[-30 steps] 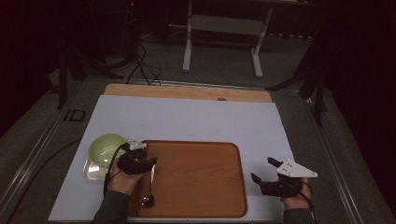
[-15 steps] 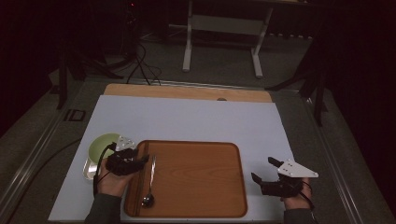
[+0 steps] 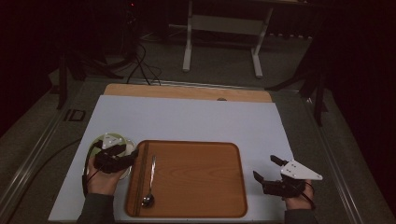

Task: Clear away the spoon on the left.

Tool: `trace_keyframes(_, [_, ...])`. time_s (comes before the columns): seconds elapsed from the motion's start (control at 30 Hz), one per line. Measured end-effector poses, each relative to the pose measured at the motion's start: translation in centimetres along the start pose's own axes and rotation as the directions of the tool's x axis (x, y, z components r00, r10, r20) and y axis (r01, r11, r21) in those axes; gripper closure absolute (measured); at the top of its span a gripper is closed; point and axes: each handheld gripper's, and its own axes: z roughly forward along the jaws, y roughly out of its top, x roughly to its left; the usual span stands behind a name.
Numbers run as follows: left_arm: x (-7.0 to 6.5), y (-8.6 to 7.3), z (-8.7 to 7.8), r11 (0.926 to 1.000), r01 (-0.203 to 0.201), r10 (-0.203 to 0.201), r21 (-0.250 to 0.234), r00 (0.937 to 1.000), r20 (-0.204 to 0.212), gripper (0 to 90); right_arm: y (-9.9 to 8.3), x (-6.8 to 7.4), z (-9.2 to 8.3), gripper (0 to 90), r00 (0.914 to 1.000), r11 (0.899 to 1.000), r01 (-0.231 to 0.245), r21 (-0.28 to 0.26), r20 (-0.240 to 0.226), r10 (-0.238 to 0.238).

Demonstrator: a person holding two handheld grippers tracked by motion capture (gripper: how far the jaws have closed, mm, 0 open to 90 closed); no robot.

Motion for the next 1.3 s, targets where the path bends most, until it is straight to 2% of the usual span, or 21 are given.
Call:
trace_keyframes(0.13, [0.2, 0.1, -0.4, 0.9998, 0.003, -0.003, -0.019, 0.9997, -0.023, 42.9, 0.0, -0.1, -0.1, 13.3, 1.0, 1.0, 0.0, -0.008, 0.009, 0.0])
trace_keyframes(0.37, [1.0, 0.4, -1.2, 0.9987, -0.023, 0.019, -0.047, 0.9958, -0.09, 38.3, 0.0, -0.1, -0.2, 13.3, 0.9999, 1.0, -0.002, -0.017, 0.016, 0.003])
trace_keyframes(0.63, [2.6, 0.5, -1.7, 0.9986, 0.014, -0.021, -0.051, 0.9921, -0.124, 33.2, 0.1, -0.1, -0.3, 13.3, 0.9997, 1.0, 0.0, -0.028, 0.022, 0.0])
trace_keyframes(0.77, [3.2, 0.3, -1.8, 0.9984, 0.026, -0.033, -0.05, 0.9874, -0.155, 32.7, 0.1, -0.1, -0.4, 13.3, 0.9997, 0.999, 0.001, -0.034, 0.024, 0.0])
trace_keyframes(0.97, [4.6, 0.0, -2.1, 0.9963, 0.071, -0.079, -0.048, 0.9775, -0.196, 31.3, 0.1, -0.2, -0.5, 13.3, 0.9996, 0.999, 0.005, -0.039, 0.028, -0.004])
trace_keyframes(1.13, [5.7, -0.5, -2.3, 0.9935, 0.105, -0.112, -0.045, 0.9664, -0.231, 30.5, 0.2, -0.2, -0.6, 13.4, 0.9994, 0.999, 0.005, -0.042, 0.034, -0.003])
trace_keyframes(1.17, [5.7, -0.5, -2.3, 0.9935, 0.105, -0.112, -0.045, 0.9664, -0.231, 30.2, 0.2, -0.2, -0.6, 13.4, 0.9994, 0.999, 0.005, -0.042, 0.034, -0.003])
trace_keyframes(1.2, [6.2, -0.7, -2.2, 0.9917, 0.121, -0.128, -0.044, 0.9614, -0.244, 30.2, 0.2, -0.2, -0.6, 13.4, 0.9994, 0.999, 0.004, -0.045, 0.035, -0.002])
trace_keyframes(1.3, [6.9, -1.1, -2.0, 0.9869, 0.156, -0.161, -0.041, 0.9537, -0.254, 28.9, 0.2, -0.2, -0.6, 13.4, 0.9993, 0.999, 0.004, -0.047, 0.037, -0.003])
